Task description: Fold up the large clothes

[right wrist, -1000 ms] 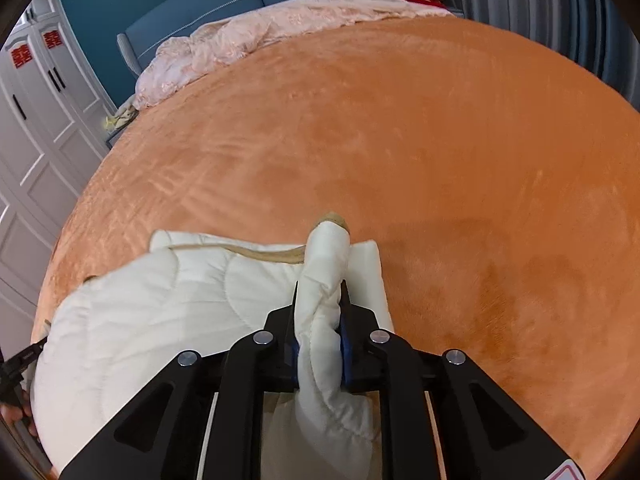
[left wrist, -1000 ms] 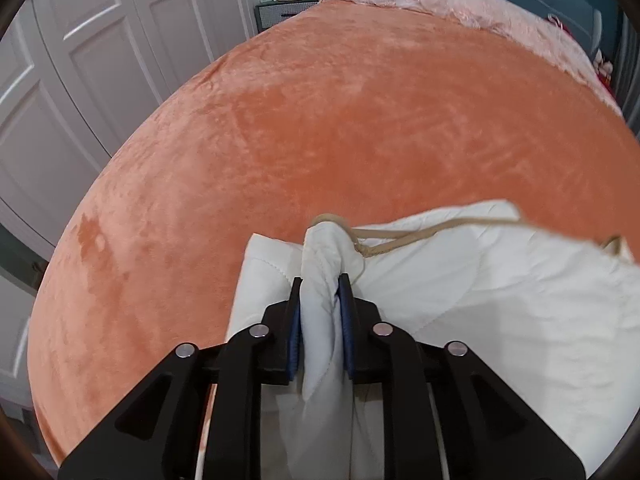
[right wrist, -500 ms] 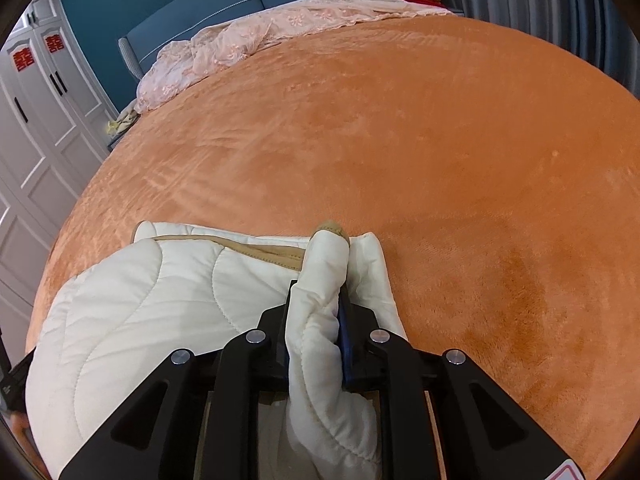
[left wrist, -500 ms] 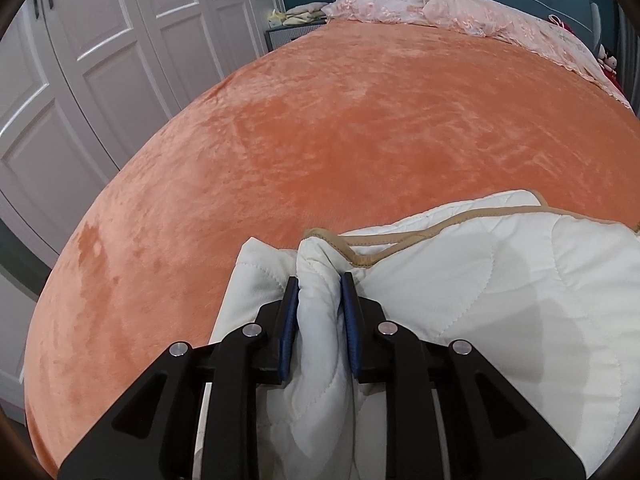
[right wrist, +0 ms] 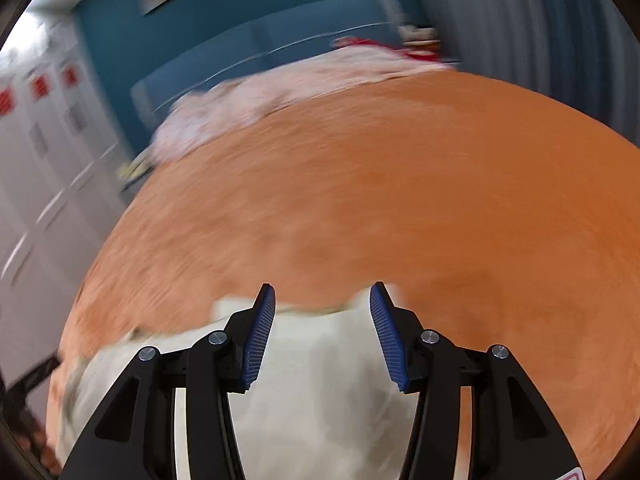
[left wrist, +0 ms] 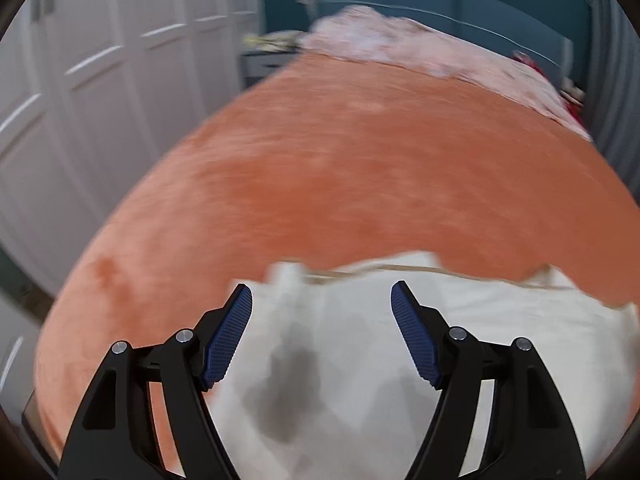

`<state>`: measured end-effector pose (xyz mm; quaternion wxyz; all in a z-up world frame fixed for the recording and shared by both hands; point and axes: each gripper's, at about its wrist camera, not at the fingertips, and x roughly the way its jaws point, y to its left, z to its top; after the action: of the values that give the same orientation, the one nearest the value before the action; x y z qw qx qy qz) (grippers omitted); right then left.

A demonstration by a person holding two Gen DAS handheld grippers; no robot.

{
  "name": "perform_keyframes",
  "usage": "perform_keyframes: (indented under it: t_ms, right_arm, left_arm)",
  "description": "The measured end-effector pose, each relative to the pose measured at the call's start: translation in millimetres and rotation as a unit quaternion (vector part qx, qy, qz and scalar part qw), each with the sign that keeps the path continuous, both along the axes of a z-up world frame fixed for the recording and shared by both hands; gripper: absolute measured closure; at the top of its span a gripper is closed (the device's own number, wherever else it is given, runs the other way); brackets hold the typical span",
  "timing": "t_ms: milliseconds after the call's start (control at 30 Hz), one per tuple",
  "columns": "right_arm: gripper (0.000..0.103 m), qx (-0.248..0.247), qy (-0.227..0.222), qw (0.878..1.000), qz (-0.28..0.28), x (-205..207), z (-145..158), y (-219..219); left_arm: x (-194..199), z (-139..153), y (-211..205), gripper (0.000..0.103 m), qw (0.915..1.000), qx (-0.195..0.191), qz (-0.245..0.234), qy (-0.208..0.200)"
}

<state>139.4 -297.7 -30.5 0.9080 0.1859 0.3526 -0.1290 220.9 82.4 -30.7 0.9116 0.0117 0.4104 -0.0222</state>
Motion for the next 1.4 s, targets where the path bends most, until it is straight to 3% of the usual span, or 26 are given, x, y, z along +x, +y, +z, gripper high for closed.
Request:
perform_keyframes:
  t_ms: [133, 267, 500, 767, 1400]
  right_arm:
    - [0.054, -0.043, 0.044, 0.997, 0.056, 33, -26, 46]
    - [0.054, -0.043, 0.089, 0.993, 0.065, 42, -62, 52]
    - [0.054, -0.045, 0.097, 0.993, 0.058, 45, -83, 53]
    - [0.053, -0.061, 0.092, 0.992, 0.054, 48, -92, 58]
    - [0.051, -0.067, 0.089, 0.992, 0.053, 52, -97, 58]
  left_arm:
    - [6, -24, -52, 0.033, 0.9989, 0.022, -0.036, 0.022]
    - [18, -60, -72, 0.033, 0.9973, 0.019, -0.037, 0.061]
    - [27, -90, -79, 0.027, 0.9971, 0.033, -0.034, 0.060]
    - [26, -99, -81, 0.020, 0.9977, 0.039, -0.032, 0.044]
    - [25, -105, -87, 0.018, 0.9981, 0.050, -0.025, 0.028]
